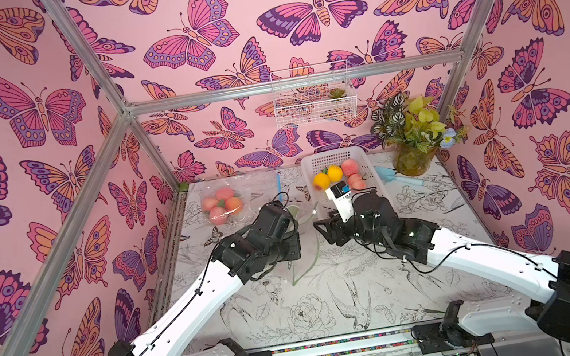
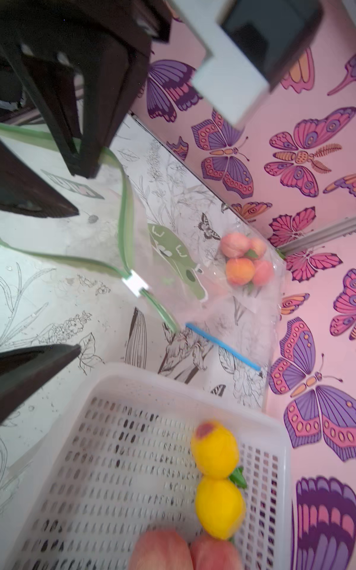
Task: Place the peach in a zip-top bag and seal the zipper
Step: Open the zipper of the food storage bag at the center of the board, then pick up the peach from the basket.
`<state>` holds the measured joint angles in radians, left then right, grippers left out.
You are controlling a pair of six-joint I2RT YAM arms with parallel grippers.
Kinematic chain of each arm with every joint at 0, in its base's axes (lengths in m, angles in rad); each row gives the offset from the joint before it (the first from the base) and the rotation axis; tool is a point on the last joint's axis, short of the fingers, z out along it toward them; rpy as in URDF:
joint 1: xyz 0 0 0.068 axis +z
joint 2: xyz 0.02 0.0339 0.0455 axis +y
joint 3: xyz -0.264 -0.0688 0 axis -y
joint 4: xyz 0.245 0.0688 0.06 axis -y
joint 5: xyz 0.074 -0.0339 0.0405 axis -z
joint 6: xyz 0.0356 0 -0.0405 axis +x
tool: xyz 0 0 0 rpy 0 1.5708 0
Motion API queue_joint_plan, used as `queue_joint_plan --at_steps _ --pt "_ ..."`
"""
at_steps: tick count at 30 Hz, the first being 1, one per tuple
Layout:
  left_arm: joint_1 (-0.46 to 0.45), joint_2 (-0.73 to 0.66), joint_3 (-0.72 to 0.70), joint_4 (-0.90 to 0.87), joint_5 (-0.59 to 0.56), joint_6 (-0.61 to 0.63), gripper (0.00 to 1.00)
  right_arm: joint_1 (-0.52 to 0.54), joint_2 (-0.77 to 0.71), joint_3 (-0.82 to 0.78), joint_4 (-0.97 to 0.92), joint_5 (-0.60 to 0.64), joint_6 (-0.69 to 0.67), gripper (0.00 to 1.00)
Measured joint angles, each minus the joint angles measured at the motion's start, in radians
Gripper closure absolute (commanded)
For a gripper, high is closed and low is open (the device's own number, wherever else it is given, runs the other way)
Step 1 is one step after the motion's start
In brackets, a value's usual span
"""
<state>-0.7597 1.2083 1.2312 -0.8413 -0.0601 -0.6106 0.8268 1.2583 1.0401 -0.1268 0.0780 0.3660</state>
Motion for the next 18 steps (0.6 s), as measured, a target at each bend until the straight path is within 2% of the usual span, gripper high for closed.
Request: queue_joint_plan --at_steps 5,9,18 --pt "0.0 -0.001 0.008 0.0 0.009 0.004 1.0 -0.158 0.033 0.0 0.018 -0.002 0.0 0.34" --pt "0.0 -0.005 0.008 0.0 0.011 0.008 1.0 -0.271 0.129 0.015 0.042 -0.041 0.0 0.34" --pt "0.0 -0.027 0.008 0.0 0.009 0.02 1.0 -0.384 0.455 0.229 0.026 -0.154 -0.035 0.33"
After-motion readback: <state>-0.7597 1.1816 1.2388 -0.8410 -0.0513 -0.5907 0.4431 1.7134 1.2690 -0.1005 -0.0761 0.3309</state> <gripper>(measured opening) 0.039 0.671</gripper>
